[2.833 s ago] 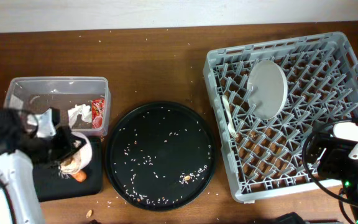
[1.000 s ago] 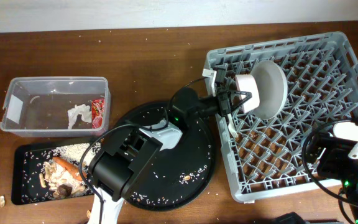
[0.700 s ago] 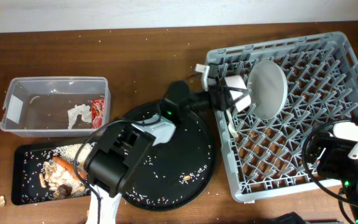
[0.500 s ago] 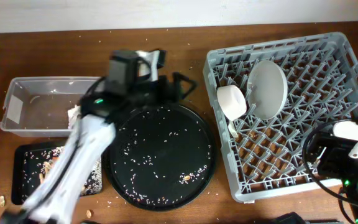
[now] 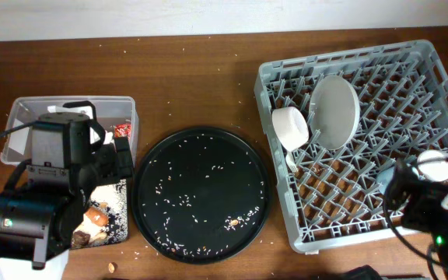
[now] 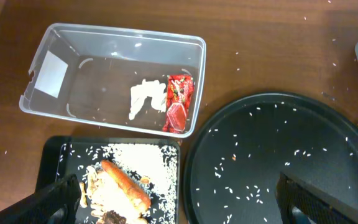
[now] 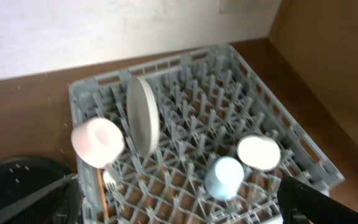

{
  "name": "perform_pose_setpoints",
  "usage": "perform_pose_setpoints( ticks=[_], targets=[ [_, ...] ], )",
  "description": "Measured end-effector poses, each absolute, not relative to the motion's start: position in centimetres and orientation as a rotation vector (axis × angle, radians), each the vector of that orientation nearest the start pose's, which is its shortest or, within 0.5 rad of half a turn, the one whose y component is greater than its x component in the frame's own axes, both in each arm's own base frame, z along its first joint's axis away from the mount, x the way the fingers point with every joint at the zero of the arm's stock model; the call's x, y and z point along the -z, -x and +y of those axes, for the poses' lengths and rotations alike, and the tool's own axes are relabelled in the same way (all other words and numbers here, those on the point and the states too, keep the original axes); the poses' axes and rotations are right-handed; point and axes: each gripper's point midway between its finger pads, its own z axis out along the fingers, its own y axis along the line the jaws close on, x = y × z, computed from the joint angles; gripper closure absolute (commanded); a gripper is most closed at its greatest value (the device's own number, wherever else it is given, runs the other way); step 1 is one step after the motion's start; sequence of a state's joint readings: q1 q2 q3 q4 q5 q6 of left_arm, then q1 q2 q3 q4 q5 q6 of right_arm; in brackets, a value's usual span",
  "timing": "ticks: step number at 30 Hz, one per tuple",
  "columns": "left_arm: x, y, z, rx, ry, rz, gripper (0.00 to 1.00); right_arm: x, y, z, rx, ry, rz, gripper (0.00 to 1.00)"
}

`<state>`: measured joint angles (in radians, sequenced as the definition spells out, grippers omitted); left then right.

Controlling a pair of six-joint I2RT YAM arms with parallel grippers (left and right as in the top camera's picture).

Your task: Sort waste into correct bins and load items into the dishwasher rack

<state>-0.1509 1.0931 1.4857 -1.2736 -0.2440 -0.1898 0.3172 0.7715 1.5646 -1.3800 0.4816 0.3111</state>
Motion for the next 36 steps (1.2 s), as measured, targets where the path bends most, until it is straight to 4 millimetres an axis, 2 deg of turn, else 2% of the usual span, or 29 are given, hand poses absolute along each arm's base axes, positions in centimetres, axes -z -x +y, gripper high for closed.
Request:
perform_pose_setpoints(
  ticks=[2,3,5,6,8,10,11,12,13,14,15,17,19,20,21,22,24,34,36],
  targets=[
    [-31.2,-25.9,0.3,-0.145,0.153,2.415,0.01,-36.1,-13.8,-4.0,0.161,-0.274,2.091,0.01],
    [-31.1,-25.9,0.3,-0.146,0.153,2.417,0.01,-32.8,-12.1,-4.6,0.182,-0.290,2.138,0.01],
    [-31.1,-25.8,0.3,-0.148,0.150,2.419,0.01,-29.0,-11.2,-5.2,0.225,-0.332,2.187,0.01],
    [-31.1,-25.9,0.3,-0.148,0.151,2.418,0.01,-27.9,-10.9,-5.4,0.234,-0.354,2.186,0.01],
    [-31.1,-25.8,0.3,-0.148,0.150,2.419,0.01,-27.9,-10.5,-5.4,0.228,-0.350,2.175,0.01],
    [-31.1,-25.8,0.3,-0.148,0.150,2.419,0.01,-30.4,-12.3,-5.1,0.179,-0.360,2.051,0.01],
    [-31.1,-25.9,0.3,-0.148,0.151,2.418,0.01,-32.4,-13.8,-4.8,0.131,-0.378,1.936,0.01],
    [-31.2,-25.9,0.3,-0.148,0.150,2.418,0.01,-36.2,-15.8,-4.3,0.053,-0.394,1.760,0.01],
    [-31.1,-25.9,0.3,-0.149,0.150,2.419,0.01,-36.2,-16.8,-3.8,0.019,-0.386,1.722,0.01],
    [-31.1,-25.9,0.3,-0.148,0.150,2.419,0.01,-35.0,-18.2,-3.1,-0.021,-0.366,1.696,0.01],
    [-31.2,-25.9,0.3,-0.148,0.150,2.416,0.01,-32.3,-19.1,-2.6,-0.044,-0.348,1.709,0.01],
    [-31.2,-25.8,0.3,-0.149,0.146,2.418,0.01,-24.6,-19.9,-1.6,-0.079,-0.311,1.805,0.01],
    [-31.2,-25.9,0.3,-0.149,0.146,2.418,0.01,-22.7,-22.0,-0.3,-0.173,-0.261,1.661,0.01],
    [-31.2,-25.9,0.3,-0.149,0.146,2.418,0.01,-21.1,-23.1,0.7,-0.230,-0.223,1.610,0.01],
    [-31.2,-25.9,0.3,-0.149,0.146,2.418,0.01,-19.5,-23.4,1.1,-0.246,-0.211,1.638,0.01],
    [-31.2,-25.9,0.3,-0.149,0.146,2.418,0.01,-19.1,-24.2,1.4,-0.270,-0.191,1.576,0.01],
    [-31.2,-25.9,0.3,-0.149,0.146,2.418,0.01,-15.7,-24.6,1.7,-0.276,-0.191,1.645,0.01],
    [-31.2,-25.9,0.2,-0.149,0.143,2.418,0.01,-15.8,-24.6,1.8,-0.288,-0.194,1.644,0.01],
    [-31.7,-25.6,0.5,-0.162,0.149,2.390,0.01,-15.8,-24.6,1.8,-0.288,-0.194,1.644,0.01]
  ],
)
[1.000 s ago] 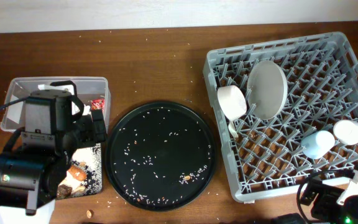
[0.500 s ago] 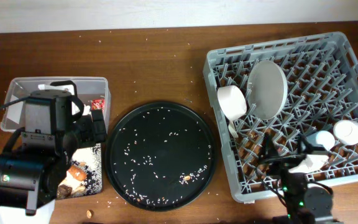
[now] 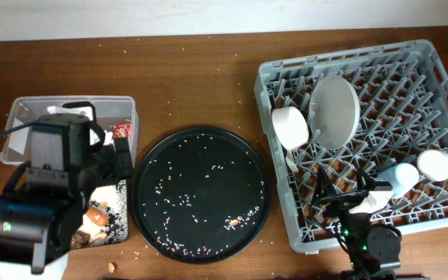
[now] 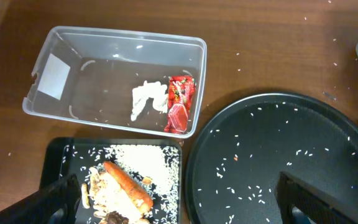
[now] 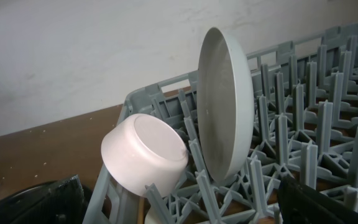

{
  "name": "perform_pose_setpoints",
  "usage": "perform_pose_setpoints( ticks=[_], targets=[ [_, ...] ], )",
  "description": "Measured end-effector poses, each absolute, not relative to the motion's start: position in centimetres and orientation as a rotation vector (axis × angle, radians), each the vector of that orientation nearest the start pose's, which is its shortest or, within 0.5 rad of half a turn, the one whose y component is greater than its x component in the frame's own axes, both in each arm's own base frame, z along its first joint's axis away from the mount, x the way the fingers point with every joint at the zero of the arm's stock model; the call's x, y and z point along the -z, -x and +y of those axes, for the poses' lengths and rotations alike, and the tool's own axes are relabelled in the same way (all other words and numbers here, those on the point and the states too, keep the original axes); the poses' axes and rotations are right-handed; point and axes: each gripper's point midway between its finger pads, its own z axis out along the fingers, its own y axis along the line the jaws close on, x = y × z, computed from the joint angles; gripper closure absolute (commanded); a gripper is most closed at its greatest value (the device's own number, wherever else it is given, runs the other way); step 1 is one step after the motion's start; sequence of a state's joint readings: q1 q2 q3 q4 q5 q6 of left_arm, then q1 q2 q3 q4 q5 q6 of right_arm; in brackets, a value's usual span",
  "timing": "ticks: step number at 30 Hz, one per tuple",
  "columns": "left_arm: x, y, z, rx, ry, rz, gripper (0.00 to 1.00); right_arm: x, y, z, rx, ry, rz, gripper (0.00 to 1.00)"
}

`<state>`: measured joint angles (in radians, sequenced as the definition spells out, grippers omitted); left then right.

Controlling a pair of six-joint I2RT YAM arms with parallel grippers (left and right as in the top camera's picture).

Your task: Sort waste into correct bins and load items into the dishwasher rack

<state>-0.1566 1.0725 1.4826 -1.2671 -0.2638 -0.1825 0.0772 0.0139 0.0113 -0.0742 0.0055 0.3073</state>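
Note:
The grey dishwasher rack (image 3: 442, 70) holds an upright grey plate (image 5: 225, 106), a tipped white bowl (image 5: 143, 149), a light blue cup (image 3: 400, 176) and a white cup (image 3: 436, 164). My right gripper (image 5: 179, 214) is low at the rack's front edge, open and empty, facing the bowl and plate. A clear bin (image 4: 67, 50) contains a red wrapper (image 4: 179, 102) and a white scrap (image 4: 145, 99). Below it a black rectangular tray (image 4: 55, 155) carries rice, a carrot (image 4: 128, 185) and other food. My left gripper (image 4: 182, 210) hangs open and empty over that tray's right edge.
A round black tray (image 3: 201, 193) scattered with rice grains lies between the bins and the rack. Loose grains dot the brown table (image 3: 193, 78). The left arm's body (image 3: 41, 198) covers much of the food tray from above.
My right gripper has moved from high over the rack's right side to low at its front edge, still open. The two cups now show from above. The left arm barely shifted.

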Motion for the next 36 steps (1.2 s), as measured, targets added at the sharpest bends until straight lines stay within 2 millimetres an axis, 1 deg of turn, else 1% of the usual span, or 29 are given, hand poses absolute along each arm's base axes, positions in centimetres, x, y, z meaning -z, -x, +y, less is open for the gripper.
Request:
perform_pose_setpoints(
  ticks=[2,3,4,5,6,7,8,10,11,12,13,14,17,36],
  targets=[
    [-32.9,-24.2,1.2,-0.171,0.176,2.291,0.01,-15.8,-24.6,1.8,-0.288,-0.194,1.644,0.02],
    [-33.5,-23.8,1.5,-0.148,0.192,2.172,0.01,-15.8,-24.6,1.8,-0.289,-0.193,1.644,0.01],
    [-33.1,-23.4,1.5,-0.114,0.202,2.056,0.01,-15.8,-24.6,1.8,-0.289,-0.193,1.644,0.01],
    [-31.2,-23.2,1.4,-0.080,0.206,1.972,0.01,-15.8,-24.6,1.9,-0.292,-0.191,1.643,0.01],
    [-30.1,-23.3,1.1,-0.038,0.204,1.875,0.01,-15.8,-24.6,1.9,-0.291,-0.192,1.643,0.01],
    [-27.9,-23.1,0.6,0.005,0.179,1.802,0.01,-15.9,-24.6,1.9,-0.292,-0.191,1.640,0.01],
    [-25.0,-22.3,0.1,0.035,0.147,1.755,0.01,-15.8,-24.6,1.8,-0.291,-0.191,1.643,0.01],
    [-22.1,-22.3,-0.3,0.059,0.121,1.705,0.01,-15.8,-24.6,1.9,-0.292,-0.192,1.642,0.01],
    [-20.0,-22.8,-0.5,0.067,0.113,1.676,0.01,-15.8,-24.6,1.8,-0.291,-0.191,1.642,0.01],
    [-19.4,-23.3,-0.7,0.074,0.111,1.650,0.01,-15.8,-24.6,1.8,-0.291,-0.192,1.643,0.01],
    [-17.8,-24.3,-1.0,0.086,0.104,1.608,0.01,-15.9,-24.5,1.9,-0.292,-0.191,1.641,0.01],
    [-16.3,-24.5,-1.1,0.086,0.098,1.637,0.01,-15.8,-24.6,1.8,-0.292,-0.192,1.641,0.01],
    [-16.2,-24.5,-1.4,0.098,0.087,1.635,0.01,-15.8,-24.6,1.8,-0.291,-0.192,1.641,0.01],
    [-16.2,-24.5,-1.4,0.099,0.087,1.635,0.01,-15.8,-24.6,1.8,-0.291,-0.191,1.642,0.01]
  ],
)
